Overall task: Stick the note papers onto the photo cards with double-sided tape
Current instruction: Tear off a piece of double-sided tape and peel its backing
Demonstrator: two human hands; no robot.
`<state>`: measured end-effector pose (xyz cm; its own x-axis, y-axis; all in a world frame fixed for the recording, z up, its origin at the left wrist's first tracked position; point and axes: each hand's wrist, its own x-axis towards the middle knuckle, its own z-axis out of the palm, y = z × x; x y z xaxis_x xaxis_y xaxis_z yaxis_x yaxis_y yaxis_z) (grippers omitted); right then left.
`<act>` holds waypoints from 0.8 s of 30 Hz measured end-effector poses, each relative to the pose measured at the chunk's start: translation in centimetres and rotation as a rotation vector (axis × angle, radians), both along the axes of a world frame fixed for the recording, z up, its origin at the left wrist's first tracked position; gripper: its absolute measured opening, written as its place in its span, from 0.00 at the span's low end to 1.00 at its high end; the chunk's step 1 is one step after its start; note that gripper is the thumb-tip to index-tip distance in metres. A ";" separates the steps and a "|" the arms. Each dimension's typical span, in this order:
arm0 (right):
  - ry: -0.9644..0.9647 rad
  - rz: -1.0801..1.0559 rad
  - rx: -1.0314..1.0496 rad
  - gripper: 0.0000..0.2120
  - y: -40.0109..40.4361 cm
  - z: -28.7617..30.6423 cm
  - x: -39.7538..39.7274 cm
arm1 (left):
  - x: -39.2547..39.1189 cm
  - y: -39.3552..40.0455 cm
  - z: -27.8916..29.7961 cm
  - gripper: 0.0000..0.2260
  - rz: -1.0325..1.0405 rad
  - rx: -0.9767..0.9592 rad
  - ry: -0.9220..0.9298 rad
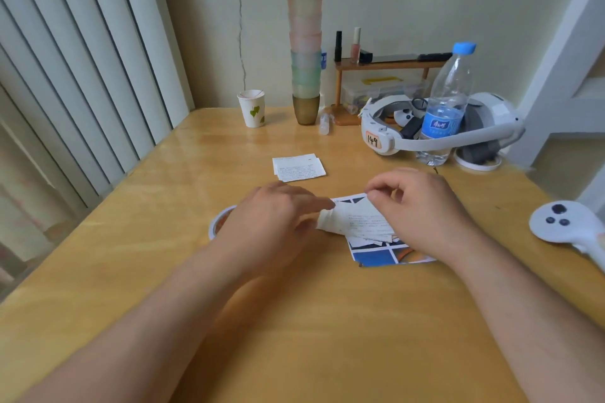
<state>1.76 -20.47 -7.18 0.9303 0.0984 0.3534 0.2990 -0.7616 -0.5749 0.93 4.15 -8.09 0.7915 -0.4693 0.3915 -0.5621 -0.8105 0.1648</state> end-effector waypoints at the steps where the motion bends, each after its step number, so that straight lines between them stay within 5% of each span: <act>1: -0.011 0.004 -0.007 0.07 -0.2 0.0 0.0 | -0.1 0.6 0.3 0.13 0.023 0.004 0.018; 9: 0.081 -0.008 -0.088 0.08 -1.7 -0.7 0.5 | -1.3 3.6 2.3 0.09 0.117 0.092 0.267; 14: 0.070 0.062 -0.051 0.06 0.1 -0.8 -0.3 | -2.1 4.9 3.2 0.23 0.165 0.152 0.575; 18: 0.052 0.119 0.009 0.05 1.2 -1.1 -0.6 | -2.2 5.3 3.2 0.09 0.153 0.016 0.470; 24: -0.079 0.195 0.152 0.10 2.7 -1.5 -1.2 | -1.4 2.9 1.3 0.24 -0.068 -0.625 0.420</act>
<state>0.58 -17.80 -8.63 0.8678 0.2132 0.4488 0.4803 -0.5915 -0.6476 -0.52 7.03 -6.79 0.9101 -0.3124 0.2723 -0.3960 -0.4619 0.7936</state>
